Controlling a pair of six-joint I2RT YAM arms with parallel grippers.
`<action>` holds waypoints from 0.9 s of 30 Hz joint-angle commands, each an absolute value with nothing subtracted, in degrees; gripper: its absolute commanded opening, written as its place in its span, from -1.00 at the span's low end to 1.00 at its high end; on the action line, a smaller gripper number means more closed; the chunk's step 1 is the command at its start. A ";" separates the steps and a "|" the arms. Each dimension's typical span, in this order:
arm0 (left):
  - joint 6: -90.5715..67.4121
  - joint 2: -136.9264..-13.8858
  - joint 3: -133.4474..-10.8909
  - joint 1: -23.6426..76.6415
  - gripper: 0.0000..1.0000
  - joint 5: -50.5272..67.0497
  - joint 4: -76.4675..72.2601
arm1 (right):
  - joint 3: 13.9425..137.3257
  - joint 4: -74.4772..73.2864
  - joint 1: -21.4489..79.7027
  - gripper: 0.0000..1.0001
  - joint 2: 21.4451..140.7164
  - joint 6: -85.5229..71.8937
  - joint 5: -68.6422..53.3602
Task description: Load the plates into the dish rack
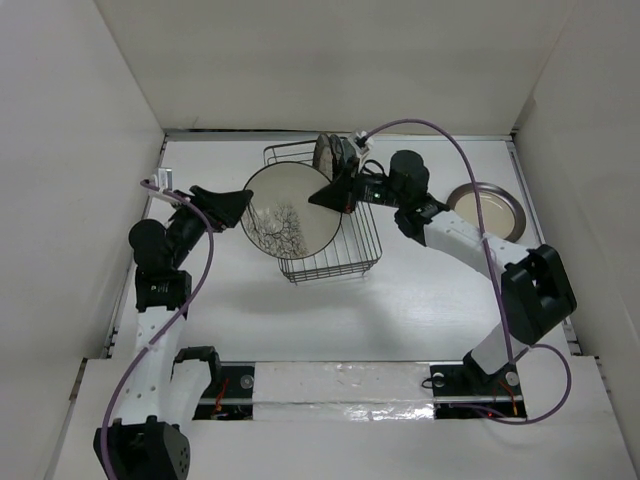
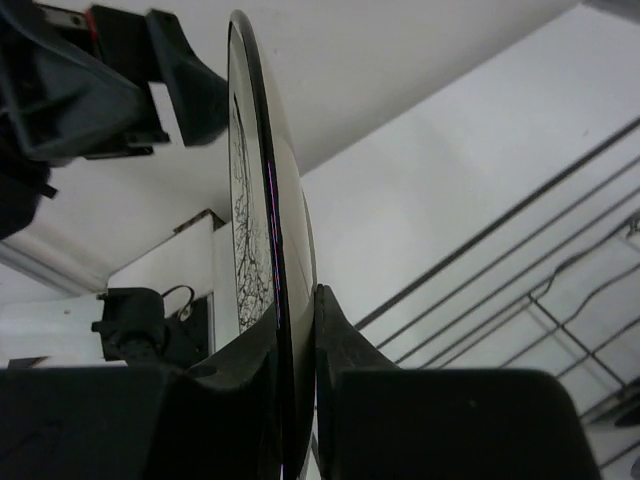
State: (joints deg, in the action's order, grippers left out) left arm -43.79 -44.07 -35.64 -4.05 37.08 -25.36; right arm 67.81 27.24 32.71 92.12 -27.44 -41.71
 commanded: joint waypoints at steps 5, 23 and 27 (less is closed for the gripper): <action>-37.80 -42.45 -44.54 -3.69 0.74 21.84 -16.01 | 72.85 20.42 32.34 -1.00 82.54 -23.04 -25.36; -28.65 -40.87 -42.10 4.75 -1.00 23.89 -12.57 | 101.14 0.18 42.63 -1.00 98.15 -7.65 33.11; -26.72 -39.99 -41.40 7.03 -0.95 23.29 -10.38 | 106.86 -3.33 44.56 -1.00 103.78 -3.96 38.93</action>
State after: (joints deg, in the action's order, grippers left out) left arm -30.00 -41.10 -41.85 5.78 21.98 -10.41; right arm 100.31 -6.57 43.42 102.54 -7.66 29.28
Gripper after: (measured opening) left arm 0.017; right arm 0.132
